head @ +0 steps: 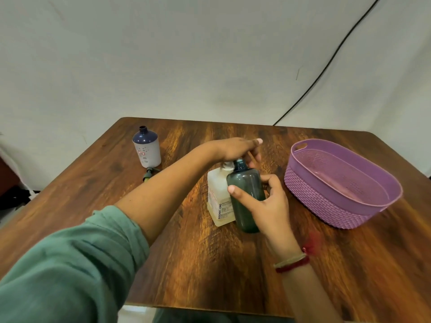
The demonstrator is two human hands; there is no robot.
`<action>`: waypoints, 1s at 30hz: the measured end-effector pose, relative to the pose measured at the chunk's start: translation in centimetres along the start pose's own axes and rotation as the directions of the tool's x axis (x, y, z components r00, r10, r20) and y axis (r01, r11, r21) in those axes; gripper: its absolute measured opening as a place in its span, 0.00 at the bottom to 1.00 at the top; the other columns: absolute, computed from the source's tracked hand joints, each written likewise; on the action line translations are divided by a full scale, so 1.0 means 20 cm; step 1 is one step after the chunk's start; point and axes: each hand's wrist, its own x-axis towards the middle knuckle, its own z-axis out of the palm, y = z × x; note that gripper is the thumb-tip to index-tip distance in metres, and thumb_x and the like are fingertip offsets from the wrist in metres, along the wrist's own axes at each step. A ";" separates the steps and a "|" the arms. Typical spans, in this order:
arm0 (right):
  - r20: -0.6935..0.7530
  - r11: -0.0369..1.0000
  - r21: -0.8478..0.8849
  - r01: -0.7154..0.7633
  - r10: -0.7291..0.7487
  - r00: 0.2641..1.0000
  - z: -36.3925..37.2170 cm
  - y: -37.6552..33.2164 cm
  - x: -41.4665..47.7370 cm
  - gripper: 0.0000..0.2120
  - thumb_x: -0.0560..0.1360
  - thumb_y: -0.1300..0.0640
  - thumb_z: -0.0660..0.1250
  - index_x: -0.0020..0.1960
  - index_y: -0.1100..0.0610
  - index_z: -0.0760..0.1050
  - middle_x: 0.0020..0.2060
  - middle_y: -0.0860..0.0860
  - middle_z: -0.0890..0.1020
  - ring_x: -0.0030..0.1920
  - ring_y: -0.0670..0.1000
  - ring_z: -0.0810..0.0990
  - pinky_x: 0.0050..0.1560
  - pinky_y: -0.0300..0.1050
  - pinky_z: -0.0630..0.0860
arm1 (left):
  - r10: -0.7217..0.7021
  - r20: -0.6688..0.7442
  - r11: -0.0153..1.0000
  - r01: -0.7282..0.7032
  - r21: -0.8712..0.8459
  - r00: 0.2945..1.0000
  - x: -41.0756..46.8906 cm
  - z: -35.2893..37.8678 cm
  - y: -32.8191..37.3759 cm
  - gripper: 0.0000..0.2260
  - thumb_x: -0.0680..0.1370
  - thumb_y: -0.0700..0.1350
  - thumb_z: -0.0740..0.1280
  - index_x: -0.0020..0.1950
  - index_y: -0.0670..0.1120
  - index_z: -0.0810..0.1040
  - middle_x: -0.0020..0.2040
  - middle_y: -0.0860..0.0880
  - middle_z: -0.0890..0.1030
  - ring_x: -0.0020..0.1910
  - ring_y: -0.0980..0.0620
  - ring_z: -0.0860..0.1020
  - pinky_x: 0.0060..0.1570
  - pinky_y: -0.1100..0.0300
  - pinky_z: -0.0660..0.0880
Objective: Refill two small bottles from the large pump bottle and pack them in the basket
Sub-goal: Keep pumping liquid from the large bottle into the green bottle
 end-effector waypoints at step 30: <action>-0.001 0.999 0.038 -0.001 0.001 1.000 -0.01 -0.03 0.01 0.25 0.58 0.43 0.78 0.48 0.49 0.70 0.47 0.42 0.77 0.48 0.40 0.76 0.43 0.37 0.71 | -0.014 0.021 0.999 0.013 0.043 1.000 0.02 -0.05 0.05 0.26 0.84 0.55 0.44 0.47 0.43 0.77 0.41 0.49 0.79 0.44 0.51 0.77 0.55 0.54 0.71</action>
